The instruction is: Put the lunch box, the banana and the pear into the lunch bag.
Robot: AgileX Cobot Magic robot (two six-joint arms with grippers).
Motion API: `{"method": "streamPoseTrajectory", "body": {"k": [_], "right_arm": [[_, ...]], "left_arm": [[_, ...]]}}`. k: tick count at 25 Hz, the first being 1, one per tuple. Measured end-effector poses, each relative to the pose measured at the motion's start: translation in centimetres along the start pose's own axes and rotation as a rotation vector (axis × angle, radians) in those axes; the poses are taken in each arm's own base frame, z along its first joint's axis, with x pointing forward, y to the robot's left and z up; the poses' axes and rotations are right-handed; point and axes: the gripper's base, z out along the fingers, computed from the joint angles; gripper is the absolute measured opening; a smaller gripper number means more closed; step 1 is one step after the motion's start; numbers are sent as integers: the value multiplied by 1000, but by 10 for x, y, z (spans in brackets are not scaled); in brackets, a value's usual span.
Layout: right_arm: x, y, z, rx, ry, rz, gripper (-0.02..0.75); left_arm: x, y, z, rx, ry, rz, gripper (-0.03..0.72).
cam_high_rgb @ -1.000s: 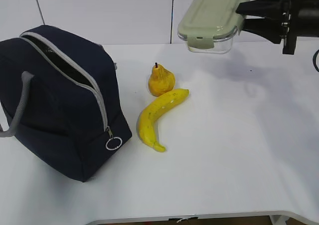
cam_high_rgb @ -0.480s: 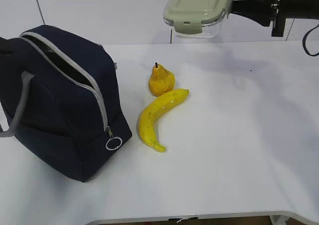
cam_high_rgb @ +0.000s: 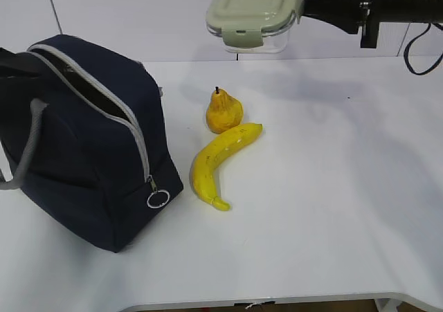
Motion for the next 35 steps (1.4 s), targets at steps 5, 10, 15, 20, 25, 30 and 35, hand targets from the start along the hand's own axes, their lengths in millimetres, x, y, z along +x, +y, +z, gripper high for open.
{"method": "streamPoseTrajectory", "body": {"k": [5, 10, 15, 20, 25, 30, 35], "right_arm": [[5, 4, 8, -14, 24, -2, 276], [5, 18, 20, -46, 50, -44, 276], [8, 45, 40, -108, 98, -118, 276], [19, 64, 58, -133, 188, -200, 276], [34, 71, 72, -134, 257, -233, 276], [48, 78, 88, -122, 290, -281, 276], [55, 83, 100, -103, 269, -338, 276]], "left_arm": [[-1, -2, 1, 25, -5, 3, 531], [0, -3, 1, 35, 4, 15, 365], [1, -3, 1, 39, 12, 20, 175], [2, -3, 1, 42, 21, 21, 23], [2, -4, 1, 46, 27, 20, -13], [2, -5, 1, 55, 26, 5, -13], [2, -5, 1, 59, 26, 2, -13]]}}
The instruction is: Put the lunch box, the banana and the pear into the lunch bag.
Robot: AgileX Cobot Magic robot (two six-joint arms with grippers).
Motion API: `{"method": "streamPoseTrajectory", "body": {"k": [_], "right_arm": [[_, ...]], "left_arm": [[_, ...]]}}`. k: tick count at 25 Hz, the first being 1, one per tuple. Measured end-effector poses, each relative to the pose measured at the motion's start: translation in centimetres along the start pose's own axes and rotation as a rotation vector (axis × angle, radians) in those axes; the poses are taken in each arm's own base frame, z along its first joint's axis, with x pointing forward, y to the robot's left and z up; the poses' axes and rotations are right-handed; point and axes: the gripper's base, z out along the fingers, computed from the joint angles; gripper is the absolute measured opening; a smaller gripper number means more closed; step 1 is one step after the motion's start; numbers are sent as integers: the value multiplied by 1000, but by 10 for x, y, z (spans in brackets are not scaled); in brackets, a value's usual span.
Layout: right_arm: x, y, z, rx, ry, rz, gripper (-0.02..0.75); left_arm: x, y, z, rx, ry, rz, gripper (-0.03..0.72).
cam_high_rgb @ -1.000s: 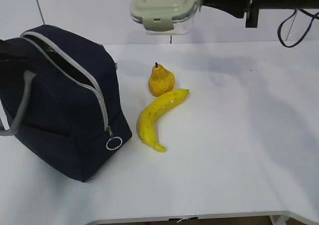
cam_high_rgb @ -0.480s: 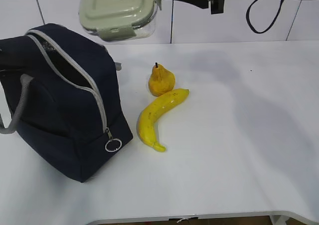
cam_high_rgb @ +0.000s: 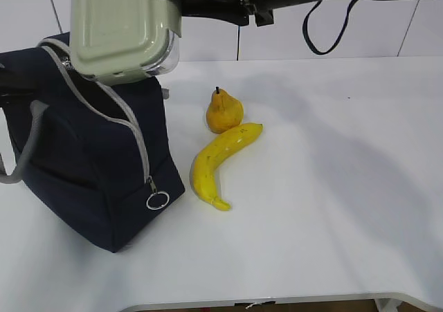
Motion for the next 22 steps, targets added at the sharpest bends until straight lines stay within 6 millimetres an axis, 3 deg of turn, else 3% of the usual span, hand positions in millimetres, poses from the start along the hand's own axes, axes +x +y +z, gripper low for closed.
{"method": "streamPoseTrajectory", "body": {"k": [12, 22], "right_arm": [[7, 12, 35, 113, -35, -226, 276], [17, -6, 42, 205, 61, -359, 276]], "left_arm": [[2, -2, 1, 21, 22, -28, -14], [5, -3, 1, 34, 57, -28, -15]]}}
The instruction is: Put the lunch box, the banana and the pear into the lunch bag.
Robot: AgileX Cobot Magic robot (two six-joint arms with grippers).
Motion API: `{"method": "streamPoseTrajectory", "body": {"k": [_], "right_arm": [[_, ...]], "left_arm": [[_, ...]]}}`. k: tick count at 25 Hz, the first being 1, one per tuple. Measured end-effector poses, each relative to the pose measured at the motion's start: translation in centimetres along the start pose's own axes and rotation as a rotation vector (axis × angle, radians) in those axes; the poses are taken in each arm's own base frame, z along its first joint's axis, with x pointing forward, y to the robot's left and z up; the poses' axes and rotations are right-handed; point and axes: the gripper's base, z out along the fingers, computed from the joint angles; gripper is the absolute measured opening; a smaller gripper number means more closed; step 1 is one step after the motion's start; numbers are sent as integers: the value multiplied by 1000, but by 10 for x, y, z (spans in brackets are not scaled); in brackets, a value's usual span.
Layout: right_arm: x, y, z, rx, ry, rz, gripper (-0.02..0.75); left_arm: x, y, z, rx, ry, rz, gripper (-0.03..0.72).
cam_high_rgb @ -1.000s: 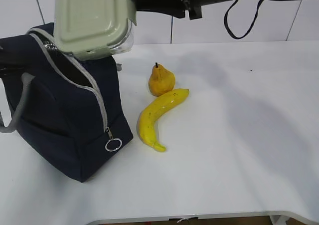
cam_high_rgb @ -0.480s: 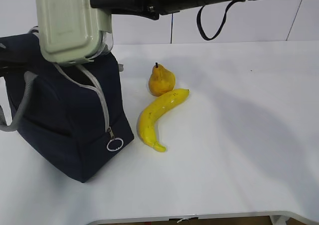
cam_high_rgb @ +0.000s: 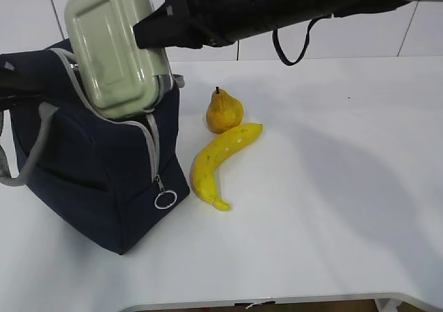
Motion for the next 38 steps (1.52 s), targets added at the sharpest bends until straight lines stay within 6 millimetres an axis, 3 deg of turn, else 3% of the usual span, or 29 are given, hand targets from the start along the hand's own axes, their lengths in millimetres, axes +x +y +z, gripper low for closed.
{"method": "streamPoseTrajectory", "body": {"k": [10, 22, 31, 38], "right_arm": [[19, 19, 30, -41, 109, -173, 276], [58, 11, 68, -26, 256, -261, 275], [64, 7, 73, -41, 274, -325, 275], [81, 1, 84, -100, 317, -326, 274]], "left_arm": [[4, -1, 0, 14, 39, 17, -15], [5, -2, 0, 20, 53, 56, -15], [5, -2, 0, 20, 57, 73, -15], [5, -2, 0, 20, 59, 78, -15]]}}
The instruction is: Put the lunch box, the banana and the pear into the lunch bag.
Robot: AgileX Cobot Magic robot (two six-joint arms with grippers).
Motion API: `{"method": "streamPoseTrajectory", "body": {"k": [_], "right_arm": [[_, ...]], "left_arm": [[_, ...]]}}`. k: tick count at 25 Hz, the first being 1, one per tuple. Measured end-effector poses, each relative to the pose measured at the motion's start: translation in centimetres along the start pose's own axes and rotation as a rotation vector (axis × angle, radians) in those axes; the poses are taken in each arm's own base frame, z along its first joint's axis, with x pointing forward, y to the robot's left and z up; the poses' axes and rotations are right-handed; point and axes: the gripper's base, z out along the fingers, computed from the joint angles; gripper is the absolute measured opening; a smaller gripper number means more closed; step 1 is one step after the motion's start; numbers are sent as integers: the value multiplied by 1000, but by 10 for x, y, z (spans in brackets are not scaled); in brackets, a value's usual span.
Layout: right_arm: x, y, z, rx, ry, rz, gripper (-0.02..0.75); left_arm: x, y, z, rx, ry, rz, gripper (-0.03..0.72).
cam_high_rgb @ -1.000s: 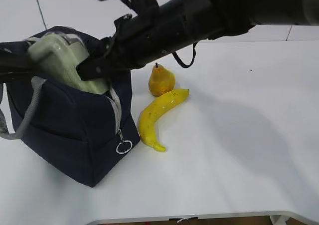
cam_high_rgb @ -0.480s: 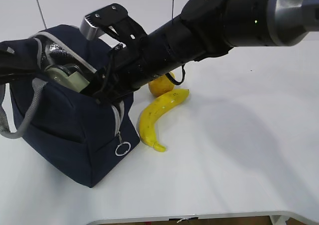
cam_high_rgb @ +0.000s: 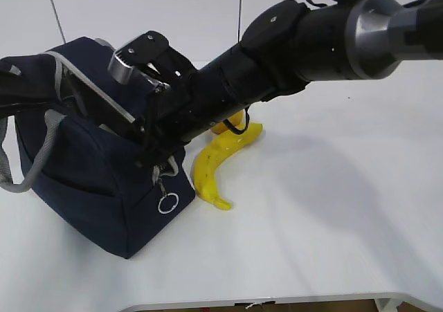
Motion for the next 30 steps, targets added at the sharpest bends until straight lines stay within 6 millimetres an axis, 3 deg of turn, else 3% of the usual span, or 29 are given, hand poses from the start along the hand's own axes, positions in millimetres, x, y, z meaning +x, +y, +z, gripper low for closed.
{"method": "streamPoseTrajectory", "body": {"k": [14, 20, 30], "right_arm": [[4, 0, 5, -18, 9, -11, 277], [3, 1, 5, -24, 1, -6, 356], [-9, 4, -6, -13, -28, -25, 370]], "left_arm": [[0, 0, 0, -1, 0, 27, -15], [0, 0, 0, -1, 0, 31, -15], [0, 1, 0, -6, 2, 43, -15]]}}
